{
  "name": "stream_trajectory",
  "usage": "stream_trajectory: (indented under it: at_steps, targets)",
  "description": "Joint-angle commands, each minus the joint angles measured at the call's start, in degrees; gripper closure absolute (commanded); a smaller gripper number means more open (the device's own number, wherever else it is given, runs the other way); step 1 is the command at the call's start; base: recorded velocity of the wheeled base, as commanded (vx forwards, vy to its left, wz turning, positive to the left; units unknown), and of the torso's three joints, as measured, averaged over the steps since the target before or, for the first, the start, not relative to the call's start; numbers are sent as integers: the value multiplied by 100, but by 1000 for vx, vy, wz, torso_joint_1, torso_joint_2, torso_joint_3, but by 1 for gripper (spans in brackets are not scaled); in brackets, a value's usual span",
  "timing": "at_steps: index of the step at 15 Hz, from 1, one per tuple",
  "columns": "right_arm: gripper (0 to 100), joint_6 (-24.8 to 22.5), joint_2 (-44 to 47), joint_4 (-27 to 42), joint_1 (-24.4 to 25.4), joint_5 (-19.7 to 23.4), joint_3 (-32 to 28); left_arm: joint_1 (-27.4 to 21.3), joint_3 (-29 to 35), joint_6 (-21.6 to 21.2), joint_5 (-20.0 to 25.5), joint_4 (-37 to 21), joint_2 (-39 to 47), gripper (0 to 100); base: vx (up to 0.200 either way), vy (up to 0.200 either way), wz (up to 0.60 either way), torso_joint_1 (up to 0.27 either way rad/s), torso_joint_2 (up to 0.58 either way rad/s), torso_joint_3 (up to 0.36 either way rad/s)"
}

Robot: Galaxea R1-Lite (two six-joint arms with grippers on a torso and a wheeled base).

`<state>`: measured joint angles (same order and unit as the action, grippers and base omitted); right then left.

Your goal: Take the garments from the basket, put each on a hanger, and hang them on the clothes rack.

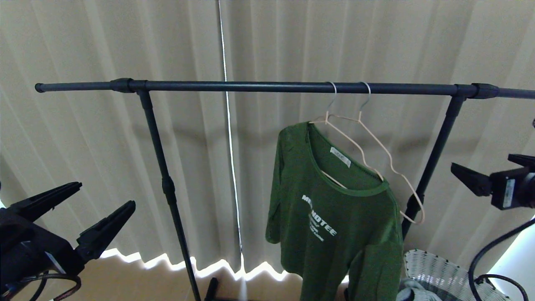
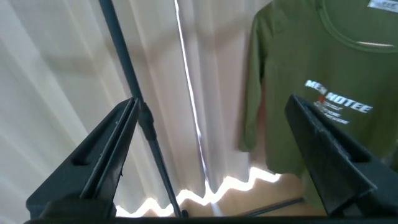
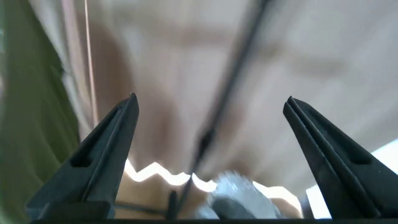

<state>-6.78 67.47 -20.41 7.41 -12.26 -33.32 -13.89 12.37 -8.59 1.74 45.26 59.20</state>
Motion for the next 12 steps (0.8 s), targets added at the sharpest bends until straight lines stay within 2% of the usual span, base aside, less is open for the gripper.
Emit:
stream_trajectory:
  at_steps: [1, 2, 5, 9, 12]
  targets:
    - [0, -25, -815, -7, -311, -4, 695, 237, -86, -107, -16, 0, 57, 0, 0, 0, 0, 0, 0, 0]
    - [0, -34, -929, -16, -460, 5, 871, 387, -112, -116, -16, 0, 57, 0, 0, 0, 0, 0, 0, 0]
    - [0, -78, -991, -174, -618, 31, 1240, 694, -156, -63, -7, 0, 136, 0, -200, 0, 0, 6, 5, 5]
    - [0, -78, -1087, -763, -618, 49, 1969, 712, -271, -99, 1, 0, 145, 0, -200, 0, 0, 1, 1, 5]
    - [0, -69, -1052, -860, -609, 66, 2154, 712, -358, -116, 10, -9, 145, 0, -200, 0, 0, 1, 4, 1]
